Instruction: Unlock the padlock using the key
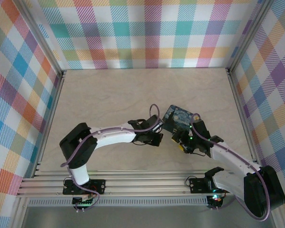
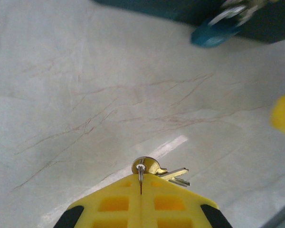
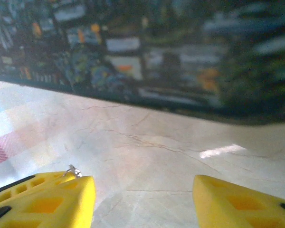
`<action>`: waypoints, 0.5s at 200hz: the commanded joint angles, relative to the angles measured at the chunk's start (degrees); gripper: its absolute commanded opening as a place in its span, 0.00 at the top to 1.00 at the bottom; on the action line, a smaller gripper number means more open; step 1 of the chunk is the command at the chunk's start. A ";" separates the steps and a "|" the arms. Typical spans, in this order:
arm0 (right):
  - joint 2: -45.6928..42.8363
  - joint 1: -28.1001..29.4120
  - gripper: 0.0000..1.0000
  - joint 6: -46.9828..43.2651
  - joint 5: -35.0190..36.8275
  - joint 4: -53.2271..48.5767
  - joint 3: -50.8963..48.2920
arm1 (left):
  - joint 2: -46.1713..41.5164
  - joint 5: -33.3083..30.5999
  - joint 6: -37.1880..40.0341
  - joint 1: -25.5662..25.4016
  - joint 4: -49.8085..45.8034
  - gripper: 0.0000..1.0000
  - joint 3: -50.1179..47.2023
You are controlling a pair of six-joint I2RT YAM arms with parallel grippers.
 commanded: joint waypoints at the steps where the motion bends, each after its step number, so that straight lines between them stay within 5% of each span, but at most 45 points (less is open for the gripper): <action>1: -1.68 -0.19 0.49 3.42 -5.99 10.01 -1.88 | -3.89 -1.14 -1.29 0.39 1.93 1.00 -1.09; 100: 1.40 3.52 0.60 3.22 -11.67 19.55 4.80 | -12.73 0.78 -6.17 2.85 -2.09 1.00 -1.07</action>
